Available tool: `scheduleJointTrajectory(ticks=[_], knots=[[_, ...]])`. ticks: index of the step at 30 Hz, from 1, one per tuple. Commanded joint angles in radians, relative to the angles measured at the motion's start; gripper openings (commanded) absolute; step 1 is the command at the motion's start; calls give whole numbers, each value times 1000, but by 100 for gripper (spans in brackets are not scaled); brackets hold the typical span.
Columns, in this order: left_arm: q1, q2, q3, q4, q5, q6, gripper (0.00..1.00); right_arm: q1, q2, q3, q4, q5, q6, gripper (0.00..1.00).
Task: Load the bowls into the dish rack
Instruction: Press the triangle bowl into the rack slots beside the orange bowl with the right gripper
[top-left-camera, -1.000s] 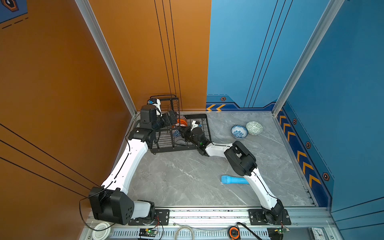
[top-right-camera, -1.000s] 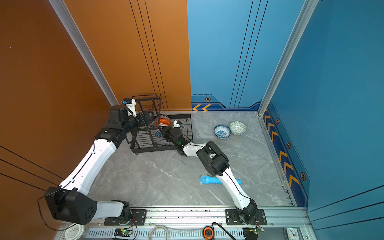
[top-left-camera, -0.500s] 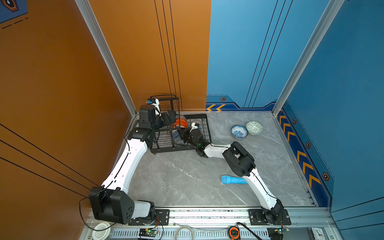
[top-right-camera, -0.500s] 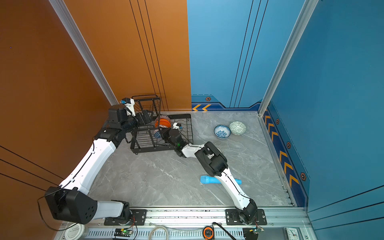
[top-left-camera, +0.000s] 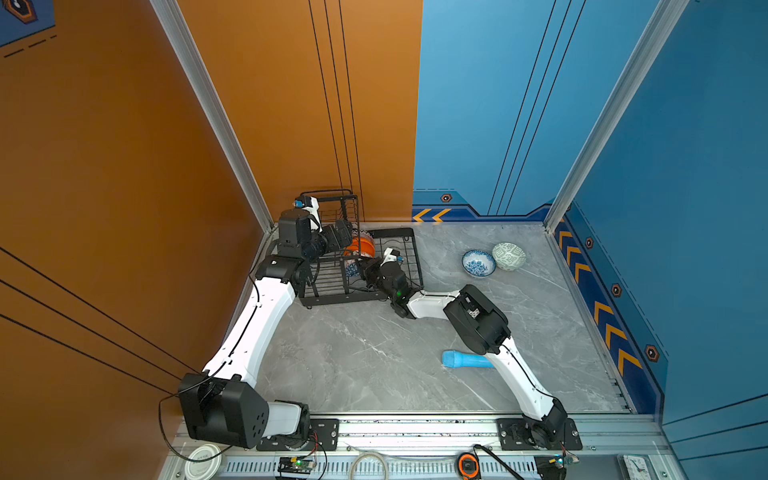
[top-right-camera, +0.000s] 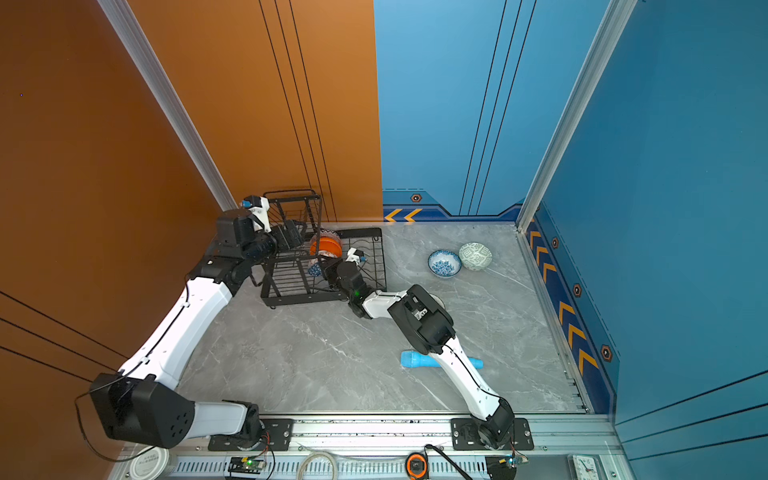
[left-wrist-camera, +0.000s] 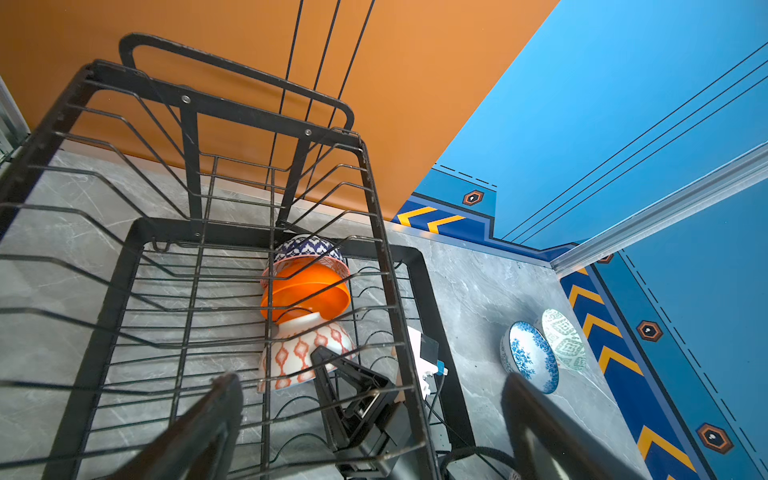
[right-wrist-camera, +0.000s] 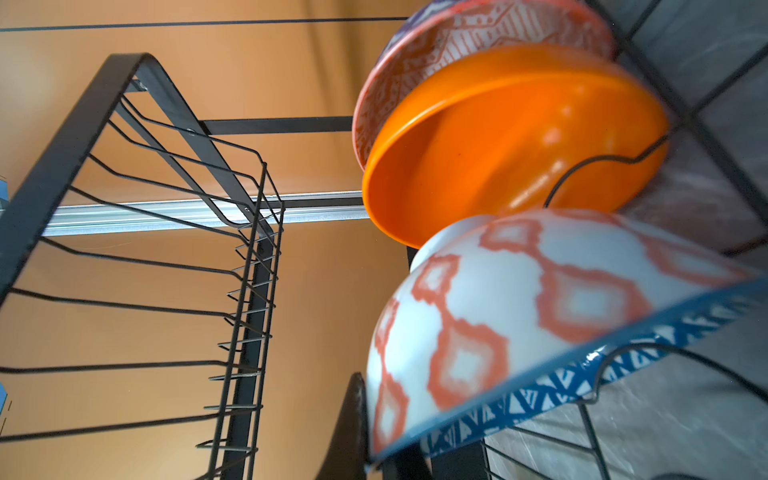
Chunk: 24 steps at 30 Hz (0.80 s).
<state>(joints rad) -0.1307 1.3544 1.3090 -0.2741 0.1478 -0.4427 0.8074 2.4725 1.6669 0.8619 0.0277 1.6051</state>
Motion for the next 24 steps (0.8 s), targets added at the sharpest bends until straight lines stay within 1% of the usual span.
scheduleJointTrajectory(ticks=[1,9,16,24], knots=[[7,4,-19,0,23,-8,98,10,-35,-36,-45,26,16,4],[7,0,-20,0,23,-8,98,13,-42,-49,-55,38,19,5],[9,4,-20,1,27,-10,98,13,-46,-47,-61,39,19,18],[14,6,-21,1,31,-13,98,12,-48,-45,-66,36,19,22]])
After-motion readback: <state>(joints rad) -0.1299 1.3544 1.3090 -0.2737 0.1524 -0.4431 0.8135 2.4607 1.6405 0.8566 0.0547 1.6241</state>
